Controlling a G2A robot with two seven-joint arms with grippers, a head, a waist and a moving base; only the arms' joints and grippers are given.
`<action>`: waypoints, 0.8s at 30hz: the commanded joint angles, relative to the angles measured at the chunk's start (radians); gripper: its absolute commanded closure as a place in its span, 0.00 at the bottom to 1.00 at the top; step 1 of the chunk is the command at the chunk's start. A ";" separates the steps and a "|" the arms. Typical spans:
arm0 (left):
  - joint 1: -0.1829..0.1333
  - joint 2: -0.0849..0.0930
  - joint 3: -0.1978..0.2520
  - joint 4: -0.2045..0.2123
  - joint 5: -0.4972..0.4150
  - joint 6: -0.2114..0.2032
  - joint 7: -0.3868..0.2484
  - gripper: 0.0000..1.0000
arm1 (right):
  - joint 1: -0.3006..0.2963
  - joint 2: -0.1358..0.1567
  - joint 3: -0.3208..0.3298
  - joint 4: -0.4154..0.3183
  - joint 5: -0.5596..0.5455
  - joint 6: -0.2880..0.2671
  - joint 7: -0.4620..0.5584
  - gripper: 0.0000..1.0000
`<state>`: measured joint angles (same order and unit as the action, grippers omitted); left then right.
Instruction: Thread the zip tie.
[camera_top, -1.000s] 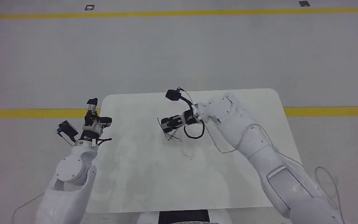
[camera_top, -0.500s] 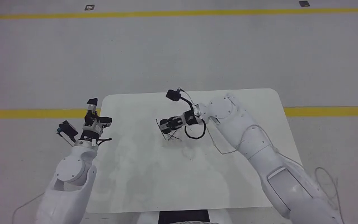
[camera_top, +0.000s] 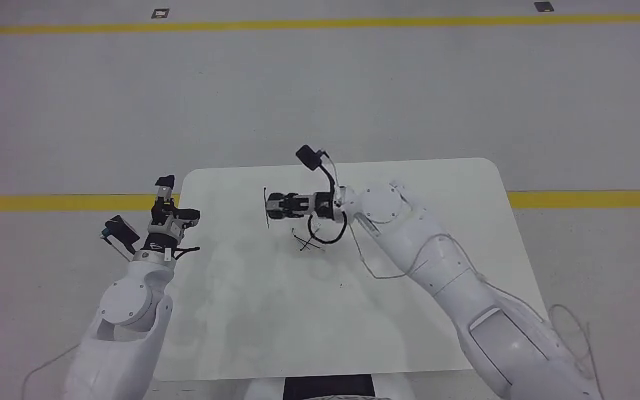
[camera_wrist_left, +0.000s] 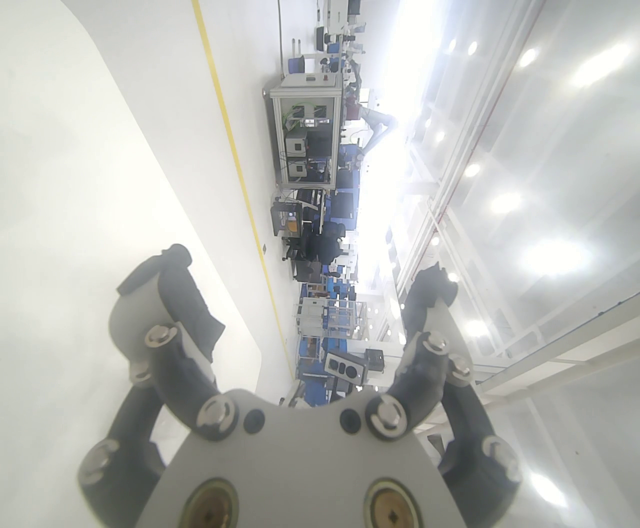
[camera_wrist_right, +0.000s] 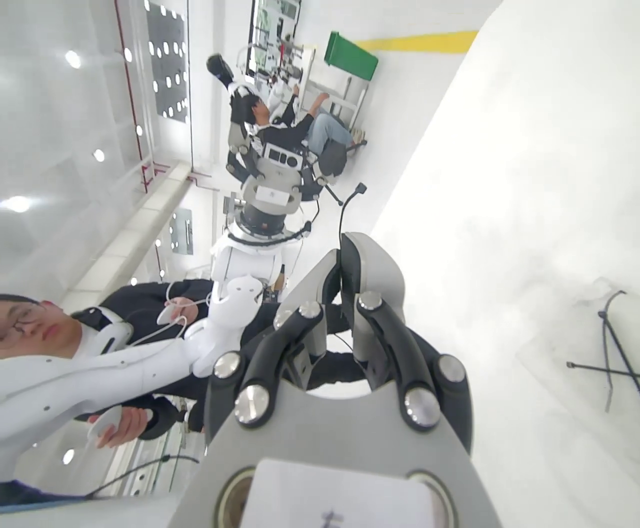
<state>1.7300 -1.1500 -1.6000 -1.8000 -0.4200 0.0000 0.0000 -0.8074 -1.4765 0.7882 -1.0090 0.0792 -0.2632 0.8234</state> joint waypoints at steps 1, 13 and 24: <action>0.000 0.000 0.000 0.000 0.000 0.000 0.000 0.00 | -0.002 -0.010 -0.008 0.008 0.015 0.015 -0.056 1.00; 0.000 0.000 0.000 0.000 0.000 0.000 0.000 0.00 | 0.006 -0.028 -0.020 0.033 0.034 0.004 -0.125 1.00; 0.004 0.011 -0.003 0.068 0.024 -0.101 -0.309 0.00 | -0.048 -0.053 -0.023 -0.028 0.084 0.153 -0.325 1.00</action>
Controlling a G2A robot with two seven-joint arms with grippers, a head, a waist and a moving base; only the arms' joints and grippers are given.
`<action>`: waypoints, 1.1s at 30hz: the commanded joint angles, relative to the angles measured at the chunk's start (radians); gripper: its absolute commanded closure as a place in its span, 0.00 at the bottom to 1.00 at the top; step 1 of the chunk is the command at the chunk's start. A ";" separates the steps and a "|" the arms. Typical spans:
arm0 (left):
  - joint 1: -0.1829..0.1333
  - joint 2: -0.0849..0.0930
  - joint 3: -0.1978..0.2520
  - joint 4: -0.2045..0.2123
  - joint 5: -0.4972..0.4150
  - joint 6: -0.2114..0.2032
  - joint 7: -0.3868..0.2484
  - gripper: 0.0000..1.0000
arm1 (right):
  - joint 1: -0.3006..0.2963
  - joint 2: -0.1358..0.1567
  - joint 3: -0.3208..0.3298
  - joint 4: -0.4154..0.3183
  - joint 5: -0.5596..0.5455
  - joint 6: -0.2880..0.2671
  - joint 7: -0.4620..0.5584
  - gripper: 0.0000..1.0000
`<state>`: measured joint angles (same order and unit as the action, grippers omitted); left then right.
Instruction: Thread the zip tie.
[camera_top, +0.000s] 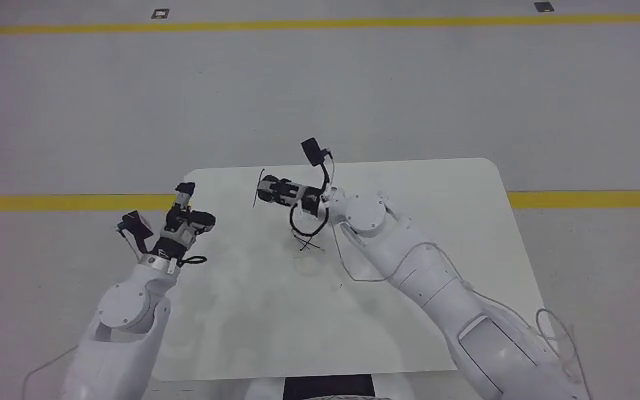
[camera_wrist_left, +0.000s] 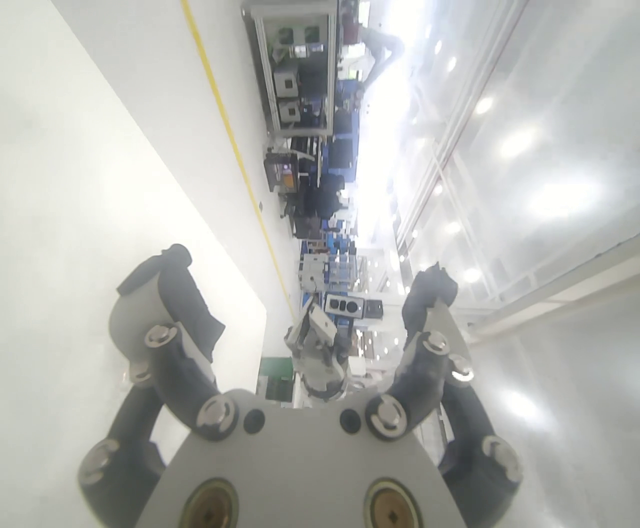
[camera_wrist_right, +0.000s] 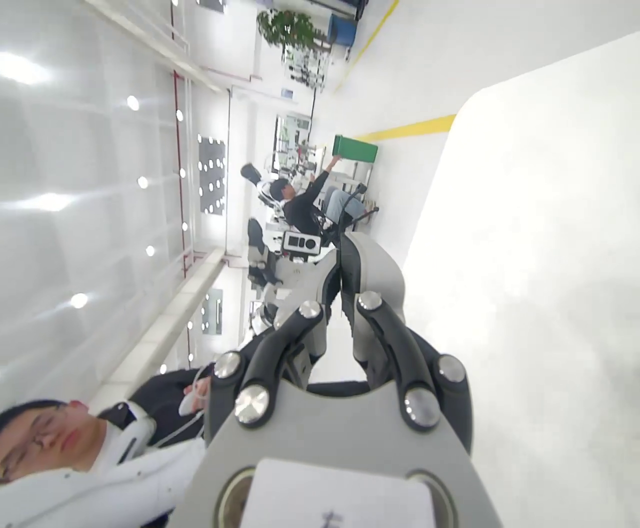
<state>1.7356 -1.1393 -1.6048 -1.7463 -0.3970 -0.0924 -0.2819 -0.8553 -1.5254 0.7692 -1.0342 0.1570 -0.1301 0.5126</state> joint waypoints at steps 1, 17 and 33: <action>-0.005 0.001 0.001 0.030 0.002 -0.009 -0.028 0.00 | 0.000 -0.008 -0.006 -0.004 0.011 0.028 -0.028 1.00; -0.031 -0.008 0.046 0.063 -0.158 -0.022 -0.131 0.00 | -0.010 -0.030 -0.011 0.014 0.075 0.057 -0.085 1.00; -0.094 -0.024 0.131 0.168 -0.229 -0.245 -0.235 0.00 | -0.086 -0.054 -0.011 -0.071 0.070 0.189 -0.276 1.00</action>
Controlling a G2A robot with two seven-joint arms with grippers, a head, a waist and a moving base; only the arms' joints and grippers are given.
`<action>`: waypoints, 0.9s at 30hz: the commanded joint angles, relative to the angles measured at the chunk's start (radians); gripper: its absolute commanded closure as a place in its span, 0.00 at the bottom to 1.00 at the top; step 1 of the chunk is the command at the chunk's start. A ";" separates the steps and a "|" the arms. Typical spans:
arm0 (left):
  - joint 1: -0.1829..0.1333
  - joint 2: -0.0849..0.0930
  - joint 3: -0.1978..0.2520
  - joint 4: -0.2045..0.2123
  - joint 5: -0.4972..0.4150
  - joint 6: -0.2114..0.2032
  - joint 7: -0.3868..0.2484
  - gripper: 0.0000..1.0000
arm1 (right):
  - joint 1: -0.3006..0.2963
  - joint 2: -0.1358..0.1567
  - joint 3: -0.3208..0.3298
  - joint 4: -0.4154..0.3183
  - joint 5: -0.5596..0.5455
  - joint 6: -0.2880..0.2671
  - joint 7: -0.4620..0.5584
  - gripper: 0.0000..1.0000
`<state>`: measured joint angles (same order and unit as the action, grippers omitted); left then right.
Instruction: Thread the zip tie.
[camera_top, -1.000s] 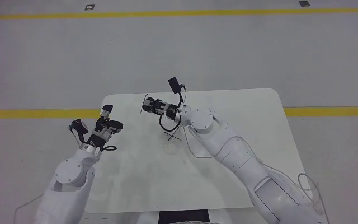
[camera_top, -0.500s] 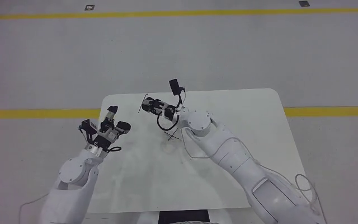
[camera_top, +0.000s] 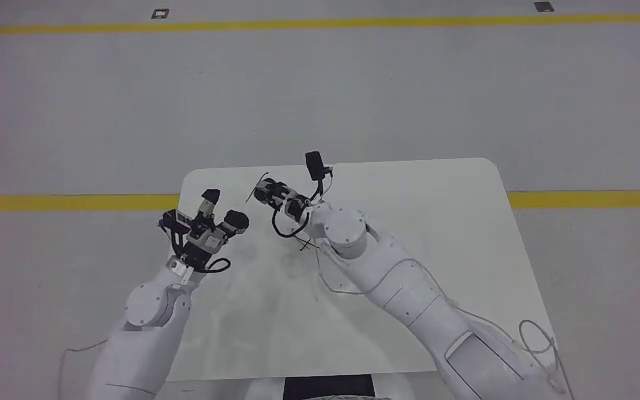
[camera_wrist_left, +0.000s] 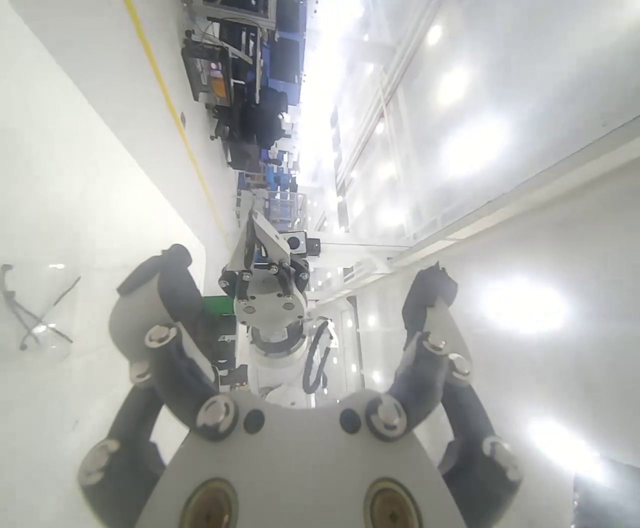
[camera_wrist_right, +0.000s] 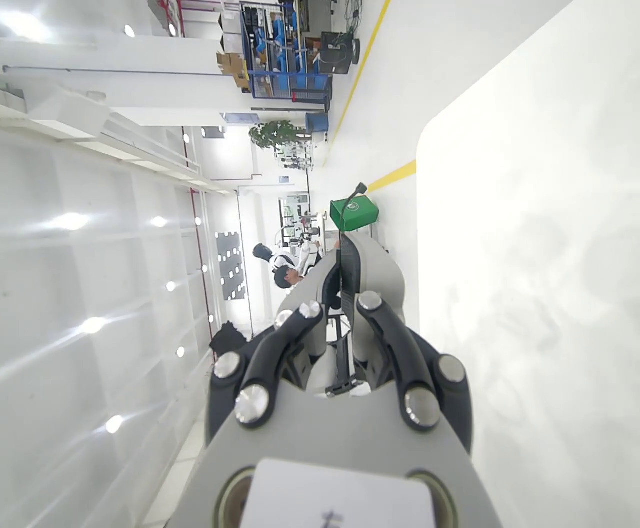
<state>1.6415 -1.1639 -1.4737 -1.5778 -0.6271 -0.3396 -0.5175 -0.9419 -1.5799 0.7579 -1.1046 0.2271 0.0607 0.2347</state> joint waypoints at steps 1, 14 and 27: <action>0.001 0.000 -0.001 -0.001 0.001 0.002 0.001 0.00 | 0.000 0.000 0.000 0.000 0.000 -0.002 0.001 1.00; -0.017 -0.002 0.010 0.015 0.030 0.011 0.033 0.25 | -0.023 -0.003 -0.007 -0.049 -0.088 0.061 -0.031 1.00; -0.021 -0.001 0.021 0.036 0.076 0.004 0.036 0.65 | -0.052 -0.006 0.014 -0.088 -0.128 0.087 -0.022 1.00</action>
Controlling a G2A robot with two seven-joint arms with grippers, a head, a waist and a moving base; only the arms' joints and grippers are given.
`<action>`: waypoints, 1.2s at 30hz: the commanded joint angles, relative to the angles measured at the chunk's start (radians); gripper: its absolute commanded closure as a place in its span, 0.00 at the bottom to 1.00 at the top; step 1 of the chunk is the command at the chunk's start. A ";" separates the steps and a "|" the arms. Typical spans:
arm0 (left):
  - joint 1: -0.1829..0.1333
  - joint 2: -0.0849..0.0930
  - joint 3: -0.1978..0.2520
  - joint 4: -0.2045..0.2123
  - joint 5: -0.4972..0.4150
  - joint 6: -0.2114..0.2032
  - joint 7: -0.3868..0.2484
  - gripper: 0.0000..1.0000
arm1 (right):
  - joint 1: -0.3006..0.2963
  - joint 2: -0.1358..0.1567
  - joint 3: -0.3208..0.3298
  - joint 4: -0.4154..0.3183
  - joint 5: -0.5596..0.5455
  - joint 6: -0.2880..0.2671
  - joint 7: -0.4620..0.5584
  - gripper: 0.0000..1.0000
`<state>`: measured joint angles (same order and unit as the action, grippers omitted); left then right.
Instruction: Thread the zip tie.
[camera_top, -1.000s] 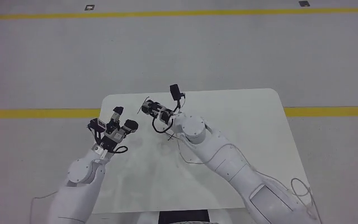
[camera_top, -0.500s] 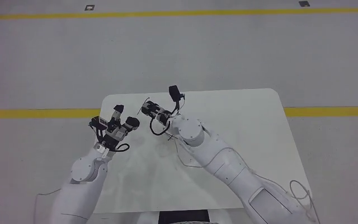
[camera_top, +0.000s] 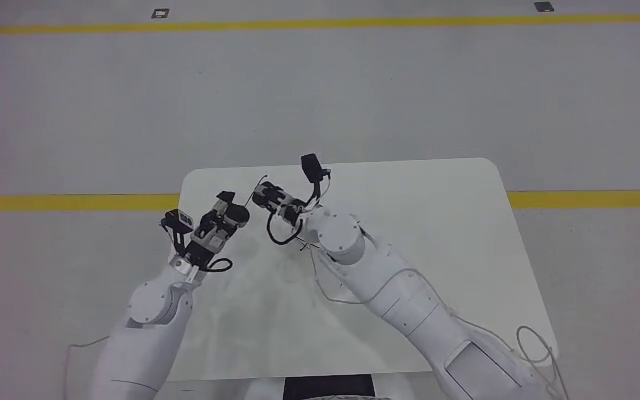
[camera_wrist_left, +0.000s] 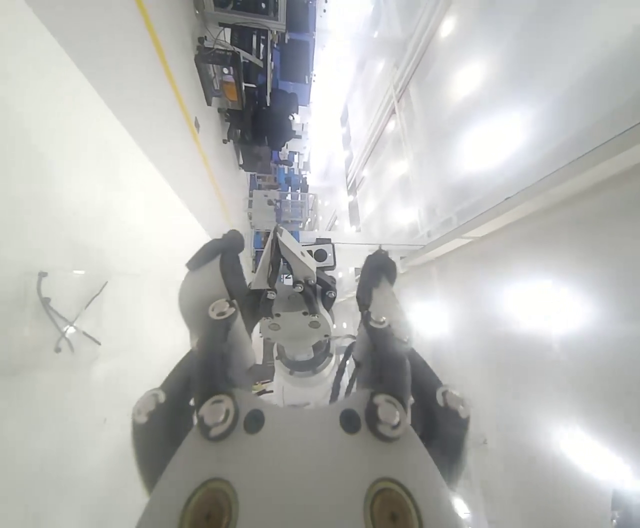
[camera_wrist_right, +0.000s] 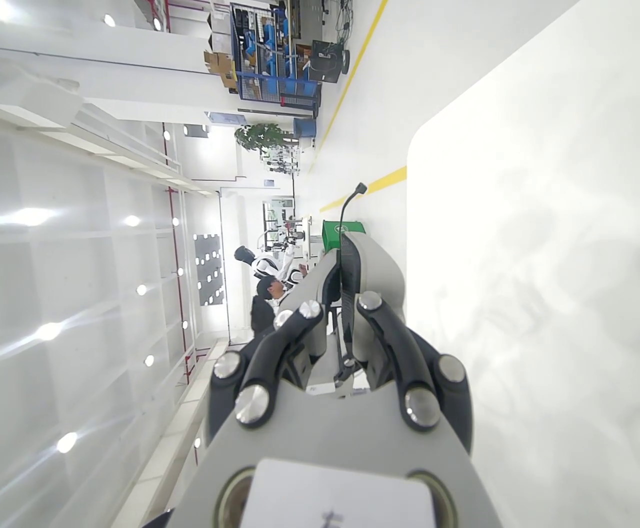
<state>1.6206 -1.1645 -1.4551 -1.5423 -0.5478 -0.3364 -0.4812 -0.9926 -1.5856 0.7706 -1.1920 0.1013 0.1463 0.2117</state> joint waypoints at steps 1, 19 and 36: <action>0.000 0.000 0.004 0.001 -0.002 0.001 -0.002 0.66 | -0.002 -0.001 0.001 -0.002 -0.004 0.002 0.003 1.00; 0.007 0.001 -0.002 -0.005 0.006 -0.004 -0.006 0.77 | -0.007 -0.017 -0.001 -0.012 -0.042 0.023 0.024 1.00; 0.011 0.002 -0.005 -0.001 0.014 -0.004 -0.008 1.00 | -0.025 -0.023 0.012 -0.029 -0.078 0.033 0.048 1.00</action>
<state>1.6316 -1.1623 -1.4597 -1.5431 -0.5359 -0.3401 -0.4886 -1.0164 -1.6085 0.7812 -1.2199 0.0246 0.1780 0.2586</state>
